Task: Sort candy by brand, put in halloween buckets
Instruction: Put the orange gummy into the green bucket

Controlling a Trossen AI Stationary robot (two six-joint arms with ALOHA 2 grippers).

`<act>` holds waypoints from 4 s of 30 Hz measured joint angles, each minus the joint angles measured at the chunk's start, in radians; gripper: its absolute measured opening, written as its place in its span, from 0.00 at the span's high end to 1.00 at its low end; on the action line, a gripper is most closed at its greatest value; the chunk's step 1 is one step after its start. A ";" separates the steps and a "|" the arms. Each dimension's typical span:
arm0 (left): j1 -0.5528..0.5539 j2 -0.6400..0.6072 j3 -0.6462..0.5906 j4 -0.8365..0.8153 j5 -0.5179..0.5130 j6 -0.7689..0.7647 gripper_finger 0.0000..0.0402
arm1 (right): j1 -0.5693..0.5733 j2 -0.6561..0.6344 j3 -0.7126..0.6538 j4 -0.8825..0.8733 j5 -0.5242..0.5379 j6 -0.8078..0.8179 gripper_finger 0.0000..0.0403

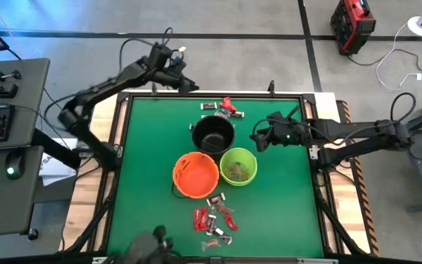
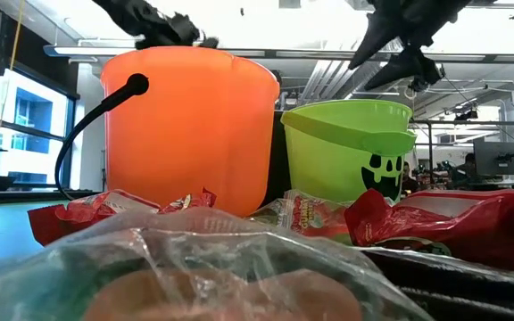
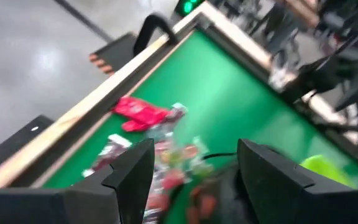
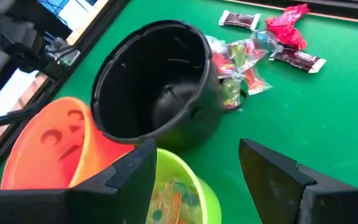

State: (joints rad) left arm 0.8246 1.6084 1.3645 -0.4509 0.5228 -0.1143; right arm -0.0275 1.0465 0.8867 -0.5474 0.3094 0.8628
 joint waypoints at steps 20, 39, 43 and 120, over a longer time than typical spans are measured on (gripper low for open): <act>0.109 0.379 0.040 0.063 0.086 0.333 0.45 | -0.144 0.002 0.000 -0.170 0.017 0.427 0.45; 0.070 0.408 -0.082 0.143 0.205 0.268 0.45 | -0.196 0.140 0.000 -0.164 -0.120 0.439 0.45; 0.046 0.408 -0.099 0.144 0.190 0.256 0.45 | -0.196 0.166 0.000 -0.147 -0.163 0.426 0.45; -0.135 0.432 -0.097 0.142 -0.071 0.778 0.72 | -0.196 0.166 0.000 0.078 -0.169 0.510 0.45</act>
State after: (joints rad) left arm 0.6897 2.0401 1.2673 -0.3088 0.4522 0.6635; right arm -0.2230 1.2121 0.8871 -0.4692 0.1402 1.3727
